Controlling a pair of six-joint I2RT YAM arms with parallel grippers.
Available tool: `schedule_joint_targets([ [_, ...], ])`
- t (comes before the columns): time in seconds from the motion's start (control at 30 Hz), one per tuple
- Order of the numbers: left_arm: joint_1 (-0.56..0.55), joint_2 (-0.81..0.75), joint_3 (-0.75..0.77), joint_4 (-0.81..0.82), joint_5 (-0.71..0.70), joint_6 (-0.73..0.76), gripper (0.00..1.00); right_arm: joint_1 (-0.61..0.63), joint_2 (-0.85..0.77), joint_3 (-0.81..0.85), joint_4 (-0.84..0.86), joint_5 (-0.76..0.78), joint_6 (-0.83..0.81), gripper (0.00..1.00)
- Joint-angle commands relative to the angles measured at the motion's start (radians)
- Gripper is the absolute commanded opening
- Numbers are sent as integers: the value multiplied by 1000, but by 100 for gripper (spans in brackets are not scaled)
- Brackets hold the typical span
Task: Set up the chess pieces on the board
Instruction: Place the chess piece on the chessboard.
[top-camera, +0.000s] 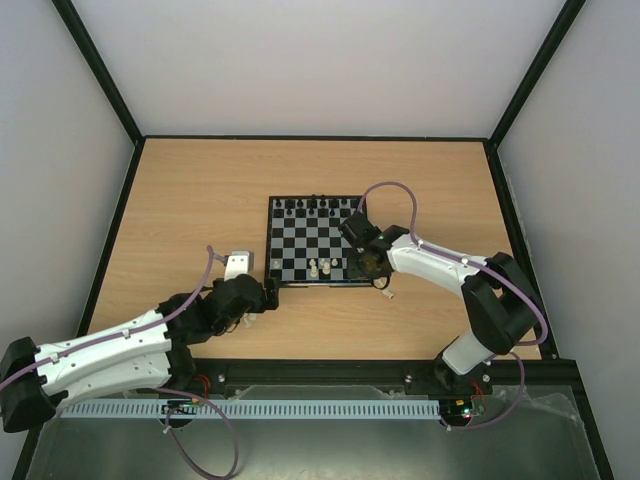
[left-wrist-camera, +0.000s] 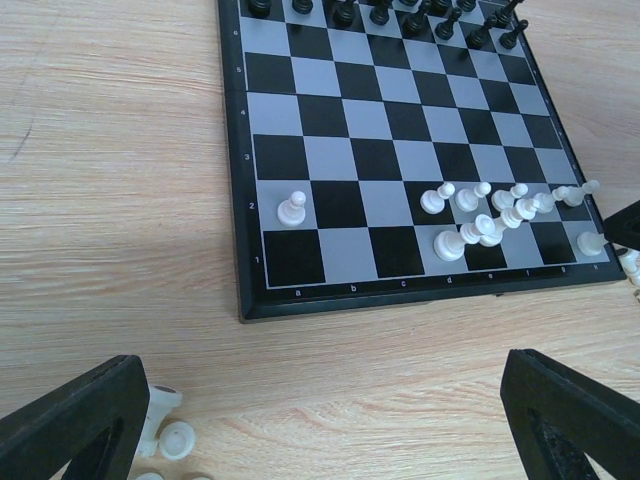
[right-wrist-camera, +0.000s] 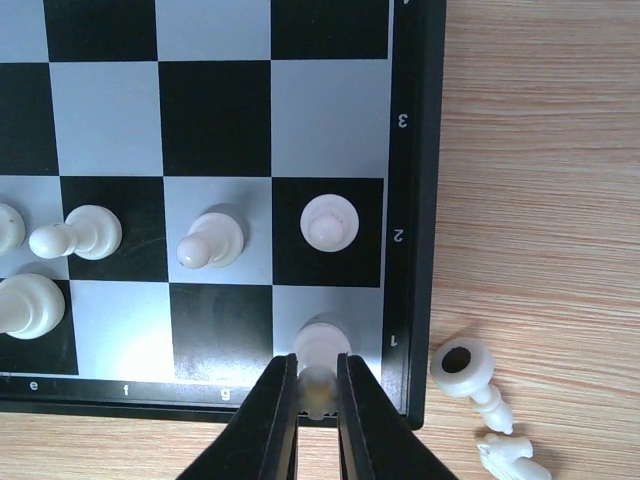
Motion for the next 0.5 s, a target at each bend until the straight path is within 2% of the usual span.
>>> schedule_joint_targets([
  [0.0,7,10,-10,-18,-28,-13,100,-3,20,23,-13,-18,-31,10],
  [0.3,10,47,0,-36,-34,-49,99,-3,-18,34,-28,-13,-46,35],
  [0.47,16,99,24,-117,-39,-123,100,-5,-98,36,-54,-11,-56,39],
])
